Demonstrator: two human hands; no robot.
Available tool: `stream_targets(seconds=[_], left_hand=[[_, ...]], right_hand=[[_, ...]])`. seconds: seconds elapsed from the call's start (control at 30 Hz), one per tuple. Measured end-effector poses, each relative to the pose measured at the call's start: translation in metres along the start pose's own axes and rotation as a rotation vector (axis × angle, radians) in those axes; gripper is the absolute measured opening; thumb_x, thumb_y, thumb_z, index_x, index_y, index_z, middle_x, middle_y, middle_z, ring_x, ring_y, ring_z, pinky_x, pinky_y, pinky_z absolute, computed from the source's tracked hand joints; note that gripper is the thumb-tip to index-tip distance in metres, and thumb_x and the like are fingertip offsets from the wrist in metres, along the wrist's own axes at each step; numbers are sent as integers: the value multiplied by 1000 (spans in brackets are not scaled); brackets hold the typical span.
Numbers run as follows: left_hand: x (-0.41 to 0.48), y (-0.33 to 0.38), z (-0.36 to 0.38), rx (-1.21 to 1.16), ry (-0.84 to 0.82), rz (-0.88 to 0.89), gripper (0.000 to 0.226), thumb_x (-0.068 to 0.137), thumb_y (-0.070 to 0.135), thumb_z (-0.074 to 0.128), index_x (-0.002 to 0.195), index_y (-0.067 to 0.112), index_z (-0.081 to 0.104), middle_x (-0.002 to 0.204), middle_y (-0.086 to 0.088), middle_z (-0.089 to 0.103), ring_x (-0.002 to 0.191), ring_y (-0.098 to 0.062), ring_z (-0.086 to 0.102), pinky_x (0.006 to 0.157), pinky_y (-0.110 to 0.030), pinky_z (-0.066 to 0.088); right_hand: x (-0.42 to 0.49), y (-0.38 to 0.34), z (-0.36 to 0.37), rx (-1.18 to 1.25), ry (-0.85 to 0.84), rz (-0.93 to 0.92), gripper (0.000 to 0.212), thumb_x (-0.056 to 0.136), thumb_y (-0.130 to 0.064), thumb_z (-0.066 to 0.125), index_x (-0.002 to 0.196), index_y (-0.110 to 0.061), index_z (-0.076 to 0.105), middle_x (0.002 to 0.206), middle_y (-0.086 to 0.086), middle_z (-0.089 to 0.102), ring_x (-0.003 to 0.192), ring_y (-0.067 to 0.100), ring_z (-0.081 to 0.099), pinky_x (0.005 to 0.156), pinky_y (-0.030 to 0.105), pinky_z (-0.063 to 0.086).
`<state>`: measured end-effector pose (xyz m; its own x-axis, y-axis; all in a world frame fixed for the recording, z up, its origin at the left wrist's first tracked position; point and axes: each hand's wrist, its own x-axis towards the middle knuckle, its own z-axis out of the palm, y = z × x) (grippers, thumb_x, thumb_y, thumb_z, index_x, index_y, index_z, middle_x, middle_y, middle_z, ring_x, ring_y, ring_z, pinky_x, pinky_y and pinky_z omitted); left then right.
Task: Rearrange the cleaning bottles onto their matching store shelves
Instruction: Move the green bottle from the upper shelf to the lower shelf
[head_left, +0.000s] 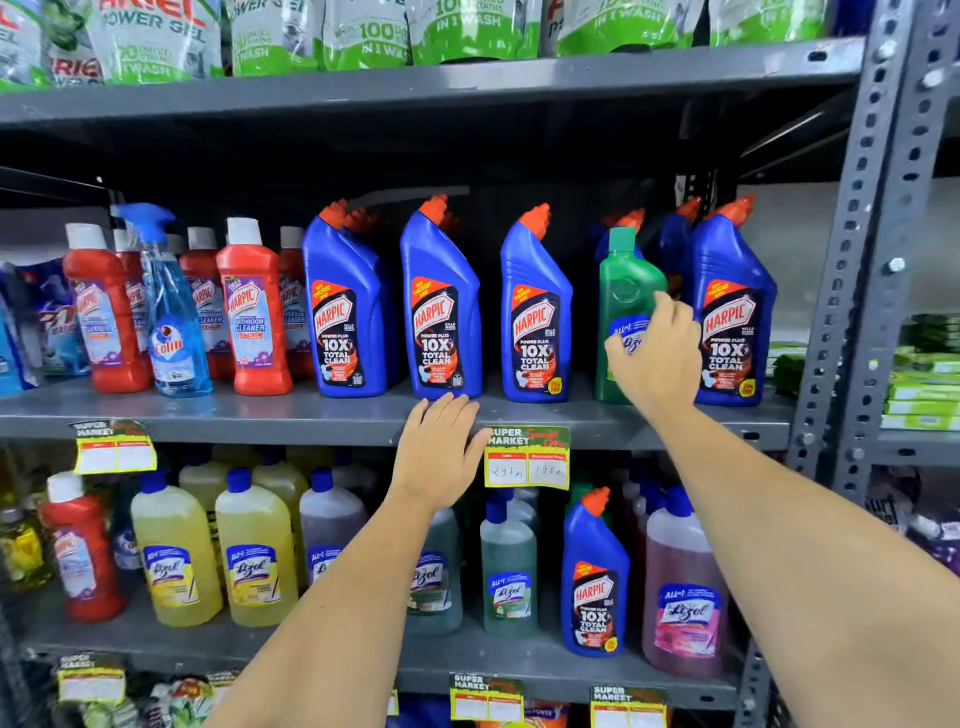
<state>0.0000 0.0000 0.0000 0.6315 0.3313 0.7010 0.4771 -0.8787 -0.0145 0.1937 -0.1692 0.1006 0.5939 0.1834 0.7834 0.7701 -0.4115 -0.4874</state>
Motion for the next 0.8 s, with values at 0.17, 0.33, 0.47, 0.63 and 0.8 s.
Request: stream_targets(seconds=[0.17,0.33,0.47,0.63,0.8], left_hand=[[0,-1,6,-25,78,5,57,99,47,30,126,9,62,127,-9,64,118,-26,57,102,-42,36],[-2,-3,8,-45,132,23,54,99,46,32,127,10,62,127,-8,64,119,-25,55,102,-39,33],[-3,-1,11,-47,165,35,51,101,43,33,126,9,61,126,-8,63,117,-25,55,102,-40,33],[-4,1,15,-15,180,19,50,101,41,33,125,7,62,125,-10,63,113,-28,55,100,-43,35],[-6,0,13,-14,171,43,51,102,39,32,129,6,58,130,-11,60,119,-31,52,103,-48,34]], right_hand=[[18,7,11,240,-188,294,115,70,-49,81,153,-7,15,149,19,37,134,41,41,106,52,40],[28,18,20,241,-279,382,109,64,-46,87,145,-5,28,141,17,48,128,38,50,103,50,44],[24,22,21,242,-225,358,103,61,-48,87,138,-4,34,137,16,53,124,38,53,102,50,45],[22,13,0,402,-111,340,104,54,-52,90,133,-7,40,130,13,58,119,34,58,100,50,47],[-9,0,-52,653,-82,209,96,45,-56,92,123,-19,50,117,-2,67,103,13,68,89,41,58]])
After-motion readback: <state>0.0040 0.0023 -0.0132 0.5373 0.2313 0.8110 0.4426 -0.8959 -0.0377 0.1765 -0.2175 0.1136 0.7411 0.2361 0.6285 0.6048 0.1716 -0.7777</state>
